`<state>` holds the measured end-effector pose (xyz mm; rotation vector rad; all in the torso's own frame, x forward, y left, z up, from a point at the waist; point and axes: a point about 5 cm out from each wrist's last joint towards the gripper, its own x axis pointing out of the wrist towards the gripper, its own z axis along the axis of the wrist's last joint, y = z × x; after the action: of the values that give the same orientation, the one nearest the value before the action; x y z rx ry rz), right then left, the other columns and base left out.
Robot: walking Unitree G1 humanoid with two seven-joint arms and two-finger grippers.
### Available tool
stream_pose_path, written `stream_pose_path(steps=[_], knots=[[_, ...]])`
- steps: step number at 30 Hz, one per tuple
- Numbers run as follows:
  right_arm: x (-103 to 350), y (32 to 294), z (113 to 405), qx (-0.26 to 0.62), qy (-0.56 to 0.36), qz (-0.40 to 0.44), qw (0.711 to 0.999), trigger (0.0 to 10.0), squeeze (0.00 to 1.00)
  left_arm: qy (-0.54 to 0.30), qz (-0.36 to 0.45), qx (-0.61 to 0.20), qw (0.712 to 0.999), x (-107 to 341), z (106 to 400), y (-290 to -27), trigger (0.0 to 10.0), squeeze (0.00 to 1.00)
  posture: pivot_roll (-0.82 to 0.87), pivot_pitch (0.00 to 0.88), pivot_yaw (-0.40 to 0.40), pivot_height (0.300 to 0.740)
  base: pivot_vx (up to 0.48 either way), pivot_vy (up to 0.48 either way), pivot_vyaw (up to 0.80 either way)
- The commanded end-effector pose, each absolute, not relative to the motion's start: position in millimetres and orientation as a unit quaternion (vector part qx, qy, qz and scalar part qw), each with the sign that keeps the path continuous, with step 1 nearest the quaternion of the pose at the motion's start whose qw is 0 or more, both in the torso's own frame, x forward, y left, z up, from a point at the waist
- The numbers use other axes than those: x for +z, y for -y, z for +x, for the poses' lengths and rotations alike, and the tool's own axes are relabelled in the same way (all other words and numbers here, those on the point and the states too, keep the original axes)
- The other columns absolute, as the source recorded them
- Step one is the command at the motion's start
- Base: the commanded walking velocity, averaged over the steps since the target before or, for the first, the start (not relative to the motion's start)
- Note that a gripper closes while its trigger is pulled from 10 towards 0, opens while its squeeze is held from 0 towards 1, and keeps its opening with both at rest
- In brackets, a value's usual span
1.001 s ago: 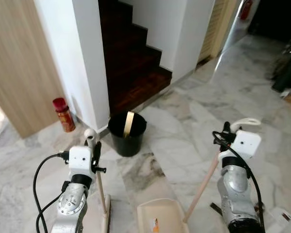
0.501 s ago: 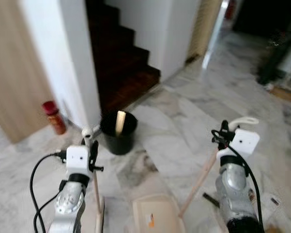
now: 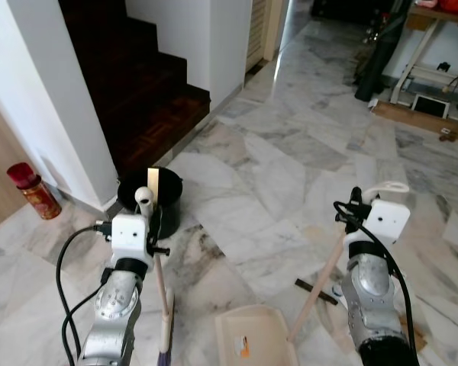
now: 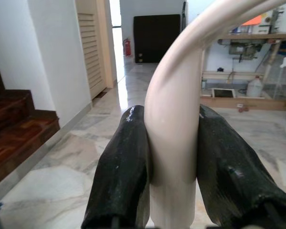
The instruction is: Sweep floor
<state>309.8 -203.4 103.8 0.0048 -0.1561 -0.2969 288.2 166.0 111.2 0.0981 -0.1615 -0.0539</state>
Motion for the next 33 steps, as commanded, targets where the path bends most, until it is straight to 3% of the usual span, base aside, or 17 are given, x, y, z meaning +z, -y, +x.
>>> stream_pose_path(steps=[1, 24, 33], knots=[[110.9, 207.9, 312.3, -0.156, 0.088, 0.003, 0.984, 10.0, 0.00, 0.103, 0.047, -0.026, 0.993, 119.9, 291.5, -165.6, 10.0, 0.00, 0.06, 0.046, -0.046, 0.740, 0.000, 0.000, -0.79], [109.4, 205.4, 312.0, -0.156, 0.089, 0.001, 0.984, 10.0, 0.00, 0.096, 0.069, -0.028, 0.993, 113.7, 291.2, -163.9, 10.0, 0.00, 0.06, 0.006, -0.043, 0.740, 0.000, 0.000, -0.78], [108.2, 205.0, 311.4, -0.156, 0.088, 0.001, 0.984, 10.0, 0.00, 0.098, 0.063, -0.030, 0.993, 113.8, 292.0, -163.0, 10.0, 0.00, 0.06, 0.000, -0.040, 0.740, 0.000, -0.314, -0.78]])
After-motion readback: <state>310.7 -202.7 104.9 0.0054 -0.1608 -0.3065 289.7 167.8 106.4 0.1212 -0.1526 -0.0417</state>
